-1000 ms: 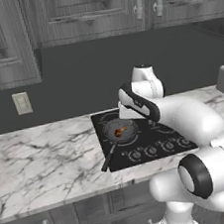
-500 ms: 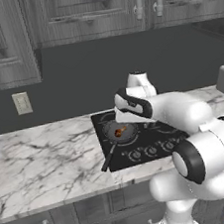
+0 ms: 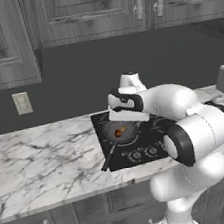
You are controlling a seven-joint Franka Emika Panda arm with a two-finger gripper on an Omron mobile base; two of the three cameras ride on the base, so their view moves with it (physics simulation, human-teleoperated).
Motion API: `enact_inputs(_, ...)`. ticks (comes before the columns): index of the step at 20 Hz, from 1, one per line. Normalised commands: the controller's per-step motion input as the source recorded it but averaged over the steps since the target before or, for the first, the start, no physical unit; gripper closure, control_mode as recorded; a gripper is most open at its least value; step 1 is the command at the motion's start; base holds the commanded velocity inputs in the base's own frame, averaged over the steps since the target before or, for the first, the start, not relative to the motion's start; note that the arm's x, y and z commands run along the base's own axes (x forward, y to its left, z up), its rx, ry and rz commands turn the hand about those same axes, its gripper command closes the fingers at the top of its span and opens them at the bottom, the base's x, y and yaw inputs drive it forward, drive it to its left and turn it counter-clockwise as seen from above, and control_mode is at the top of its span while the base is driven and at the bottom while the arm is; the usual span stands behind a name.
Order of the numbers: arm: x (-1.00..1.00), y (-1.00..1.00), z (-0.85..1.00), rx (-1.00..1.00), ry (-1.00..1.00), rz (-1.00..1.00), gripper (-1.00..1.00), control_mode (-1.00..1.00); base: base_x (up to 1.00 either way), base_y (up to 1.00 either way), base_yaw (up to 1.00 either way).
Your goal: Place the chicken drumstick on the plate and place the eggplant on the same plate.
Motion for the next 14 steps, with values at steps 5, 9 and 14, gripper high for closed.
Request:
enact_inputs(5,0.40,0.01,-0.26,0.00,0.00,0.00,-1.00,-1.00,0.00,0.00,0.00)
enact_inputs(9,0.34,0.07,-0.31,0.00,0.00,-0.01,-1.00,-1.00,0.00,0.00,0.00)
enact_inputs(14,0.28,0.04,-0.24,0.00,0.00,-0.01,-1.00,-1.00,0.00,0.00,0.00)
